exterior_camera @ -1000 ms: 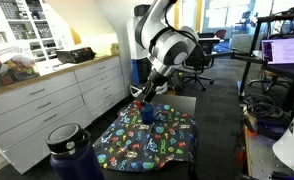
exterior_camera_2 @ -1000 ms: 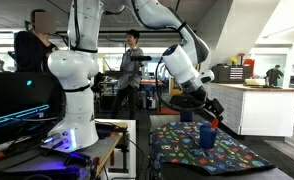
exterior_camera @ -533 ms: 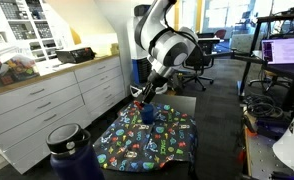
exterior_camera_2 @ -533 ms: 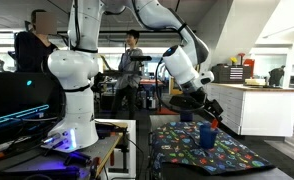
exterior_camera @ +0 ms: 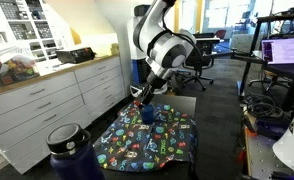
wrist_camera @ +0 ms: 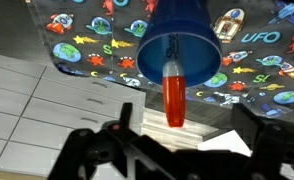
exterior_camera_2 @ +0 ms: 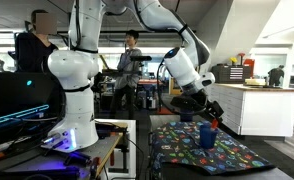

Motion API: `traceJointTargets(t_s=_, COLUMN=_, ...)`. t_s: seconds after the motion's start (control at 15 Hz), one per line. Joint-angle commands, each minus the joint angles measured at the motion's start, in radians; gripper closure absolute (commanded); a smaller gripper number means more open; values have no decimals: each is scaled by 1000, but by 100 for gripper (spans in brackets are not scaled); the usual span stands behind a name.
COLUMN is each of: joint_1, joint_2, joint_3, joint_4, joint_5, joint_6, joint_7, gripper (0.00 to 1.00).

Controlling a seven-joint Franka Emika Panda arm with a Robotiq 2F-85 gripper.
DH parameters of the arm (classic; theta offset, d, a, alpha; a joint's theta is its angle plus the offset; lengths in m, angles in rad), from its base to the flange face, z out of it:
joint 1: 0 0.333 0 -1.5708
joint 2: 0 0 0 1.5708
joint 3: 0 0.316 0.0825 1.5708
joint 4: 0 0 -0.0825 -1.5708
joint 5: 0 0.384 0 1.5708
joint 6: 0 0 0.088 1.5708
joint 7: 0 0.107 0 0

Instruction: Take the marker out of the cup and put it on the apron

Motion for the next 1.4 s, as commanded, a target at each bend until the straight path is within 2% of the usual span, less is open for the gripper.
traceJointTargets(t_s=0.0, joint_1=-9, joint_2=11, joint_3=0, joint_4=19, joint_5=-7, joint_6=-25, joint_7=24, gripper=0)
traceJointTargets(t_s=1.33, joint_1=-17, joint_2=59, joint_3=-23, joint_4=65, joint_5=14, joint_6=-87, joint_7=8, gripper=0)
